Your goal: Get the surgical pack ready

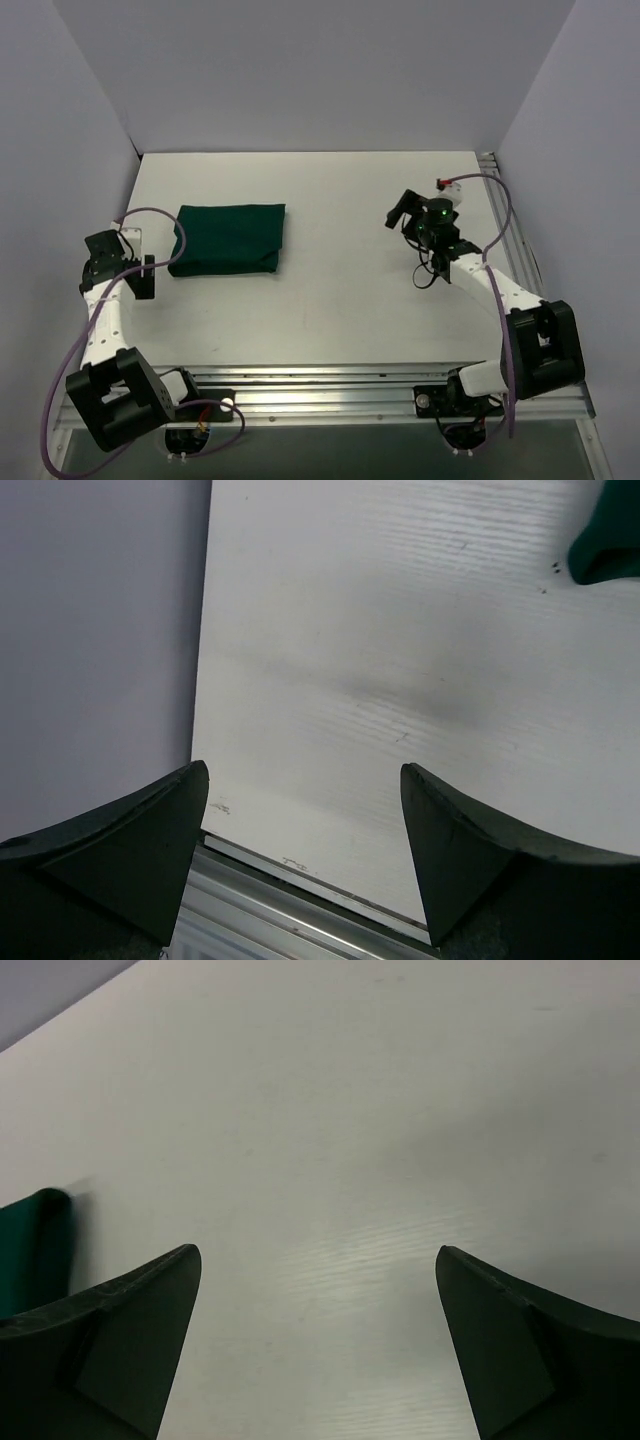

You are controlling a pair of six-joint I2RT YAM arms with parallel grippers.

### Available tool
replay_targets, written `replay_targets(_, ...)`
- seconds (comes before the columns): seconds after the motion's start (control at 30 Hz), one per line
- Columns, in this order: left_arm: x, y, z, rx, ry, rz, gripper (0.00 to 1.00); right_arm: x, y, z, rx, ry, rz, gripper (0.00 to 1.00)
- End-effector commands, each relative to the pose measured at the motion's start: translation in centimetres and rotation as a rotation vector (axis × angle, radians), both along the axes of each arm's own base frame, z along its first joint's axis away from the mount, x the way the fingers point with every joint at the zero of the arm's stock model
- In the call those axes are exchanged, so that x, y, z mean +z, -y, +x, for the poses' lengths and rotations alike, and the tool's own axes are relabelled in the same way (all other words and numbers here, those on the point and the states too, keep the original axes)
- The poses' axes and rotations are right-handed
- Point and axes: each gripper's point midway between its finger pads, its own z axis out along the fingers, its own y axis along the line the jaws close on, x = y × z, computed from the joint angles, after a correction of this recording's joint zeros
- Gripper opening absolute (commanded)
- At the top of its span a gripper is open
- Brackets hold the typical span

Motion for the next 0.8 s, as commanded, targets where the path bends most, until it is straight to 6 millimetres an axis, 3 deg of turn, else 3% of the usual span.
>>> replay_targets(0.0,-0.2,-1.3,0.2,0.05,0.06,-0.004,0.87,-1.5,6.0,-2.5,-0.116,-0.07,-0.15,1.0)
replay_targets(0.07,-0.9,-1.6,-0.3,0.063,0.044,0.008,0.87,-2.1,7.4,-3.1,-0.145,-0.086,-0.163,1.0)
replay_targets(0.27,-1.1,-1.4,-0.5,0.059,0.045,0.004,0.87,-1.5,9.7,-4.4,-0.229,-0.059,-0.204,1.0)
replay_targets(0.77,-1.1,-0.3,-0.4,0.019,0.053,-0.042,0.87,-0.2,9.2,-4.8,-0.195,0.034,-0.179,1.0)
